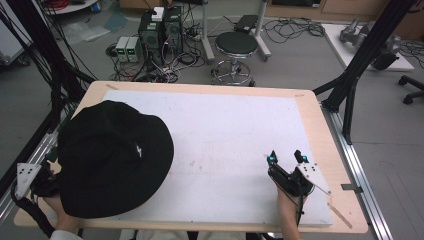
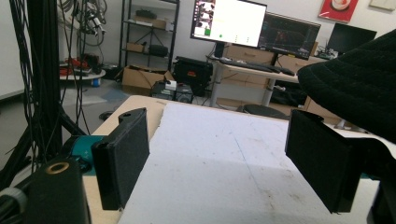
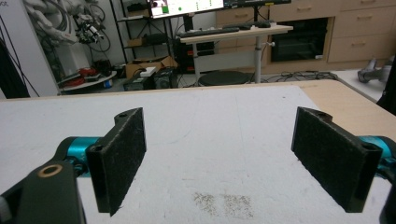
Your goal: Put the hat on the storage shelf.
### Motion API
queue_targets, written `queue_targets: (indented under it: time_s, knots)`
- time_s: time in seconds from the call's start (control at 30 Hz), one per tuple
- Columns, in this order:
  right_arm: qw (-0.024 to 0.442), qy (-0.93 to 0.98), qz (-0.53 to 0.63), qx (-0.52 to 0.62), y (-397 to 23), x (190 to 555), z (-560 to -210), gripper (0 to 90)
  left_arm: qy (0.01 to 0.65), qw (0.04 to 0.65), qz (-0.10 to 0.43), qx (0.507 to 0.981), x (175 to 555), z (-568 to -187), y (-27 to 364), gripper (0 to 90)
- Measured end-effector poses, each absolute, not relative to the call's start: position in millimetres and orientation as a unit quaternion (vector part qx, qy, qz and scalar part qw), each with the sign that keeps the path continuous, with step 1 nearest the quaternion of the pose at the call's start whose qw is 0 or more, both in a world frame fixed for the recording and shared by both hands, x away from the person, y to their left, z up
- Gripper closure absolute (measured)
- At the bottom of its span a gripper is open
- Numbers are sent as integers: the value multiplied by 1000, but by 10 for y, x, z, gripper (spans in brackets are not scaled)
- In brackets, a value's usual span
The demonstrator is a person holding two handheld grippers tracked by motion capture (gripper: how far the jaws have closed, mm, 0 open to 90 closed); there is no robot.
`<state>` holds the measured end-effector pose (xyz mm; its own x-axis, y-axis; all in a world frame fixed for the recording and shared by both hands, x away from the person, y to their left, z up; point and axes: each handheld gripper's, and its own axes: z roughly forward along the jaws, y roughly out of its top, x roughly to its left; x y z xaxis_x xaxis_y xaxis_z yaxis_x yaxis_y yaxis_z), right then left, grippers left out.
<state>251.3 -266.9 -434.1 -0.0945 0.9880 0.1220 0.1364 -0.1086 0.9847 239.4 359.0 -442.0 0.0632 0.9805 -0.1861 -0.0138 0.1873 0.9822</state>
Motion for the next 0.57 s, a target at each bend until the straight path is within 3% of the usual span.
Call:
queue_targets:
  time_s: [0.57]
  knots:
    - [402,524,520,542,-2679,2518,-4355,173,526,566,440,458,2400,-4423,3599,221]
